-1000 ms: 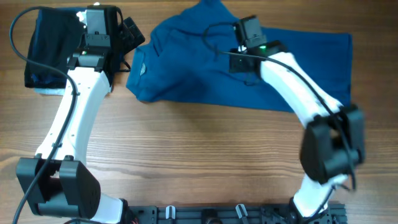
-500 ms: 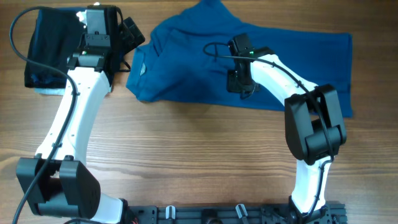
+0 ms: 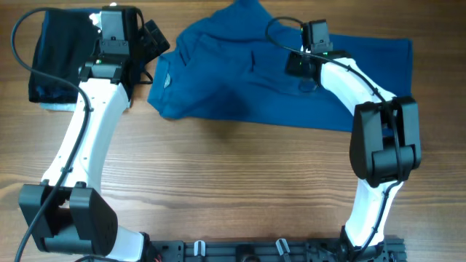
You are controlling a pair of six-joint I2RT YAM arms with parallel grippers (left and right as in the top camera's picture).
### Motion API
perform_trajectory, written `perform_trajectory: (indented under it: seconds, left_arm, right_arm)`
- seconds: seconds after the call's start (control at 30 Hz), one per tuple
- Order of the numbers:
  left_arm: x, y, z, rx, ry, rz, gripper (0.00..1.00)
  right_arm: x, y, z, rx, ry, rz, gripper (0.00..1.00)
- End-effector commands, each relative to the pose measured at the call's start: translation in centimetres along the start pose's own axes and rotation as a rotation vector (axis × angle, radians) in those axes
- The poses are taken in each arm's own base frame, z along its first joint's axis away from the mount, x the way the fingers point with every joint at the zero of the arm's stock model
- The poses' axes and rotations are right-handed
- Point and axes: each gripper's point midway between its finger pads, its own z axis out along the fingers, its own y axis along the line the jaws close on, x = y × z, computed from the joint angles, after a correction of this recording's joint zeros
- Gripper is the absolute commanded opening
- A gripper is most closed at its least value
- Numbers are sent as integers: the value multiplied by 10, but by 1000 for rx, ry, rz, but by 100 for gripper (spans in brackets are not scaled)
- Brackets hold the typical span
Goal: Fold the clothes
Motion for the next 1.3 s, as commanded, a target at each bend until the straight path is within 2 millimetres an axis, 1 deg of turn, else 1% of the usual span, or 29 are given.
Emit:
perform_trajectory:
  seconds: [0.0,0.07,0.1,0.13,0.17,0.2,0.27,0.3,0.37,0.53,0.6,0.7,0.83,0.97,1.0,1.13,1.27]
  left_arm:
    - [1,3,4,-6,5,-13,100]
    - [1,3,4,-6,5,-13,100]
    - [1,3,4,-6,5,-13,100]
    - [1,3,4,-6,5,-13,100]
    - [1,3,4,-6,5,-13,100]
    - [1,3,4,-7,5,-13,100]
    - [1,3,4,-6,5,-13,100]
    - [1,3,4,-6,5,-13,100]
    - [1,3,4,-6,5,-13,100]
    - [1,3,4,-6,5,-13,100]
    - [1,3,4,-6,5,-13,100]
    - [1,3,4,-6,5,-13,100]
    - [1,3,4,-6,5,-13,100]
    - [1,3,4,-6,5,-13,100]
    - [1,3,4,-6,5,-13,100]
    - [1,3,4,-7,5,-13,100]
    - [1,3,4,-6,5,-13,100]
  right_arm:
    - [-4,-4,0,12,6,-86,31]
    - [-4,-4,-19,15,33,-90,31]
    - [-2,-2,-35,6,56,-89,27]
    - [6,-3,-56,4,100,-79,18]
    - [16,-7,-74,21,146,-49,8]
    - [29,-12,-88,41,203,-33,4]
    - [50,-19,-96,67,288,-36,5]
    - [61,-22,-92,79,325,-37,4]
    - [72,-27,-84,89,346,-41,4]
    - [97,-34,-54,94,363,-37,4]
    - [102,-36,-47,100,377,-37,4]
    - [108,-37,-30,103,387,-38,4]
    - [111,-39,-13,108,384,-39,4]
    - [86,-47,-3,164,268,-51,4]
    - [77,-47,0,169,225,-51,4]
    - [53,-43,4,160,124,-46,6]
    - [28,-42,6,168,17,-40,10]
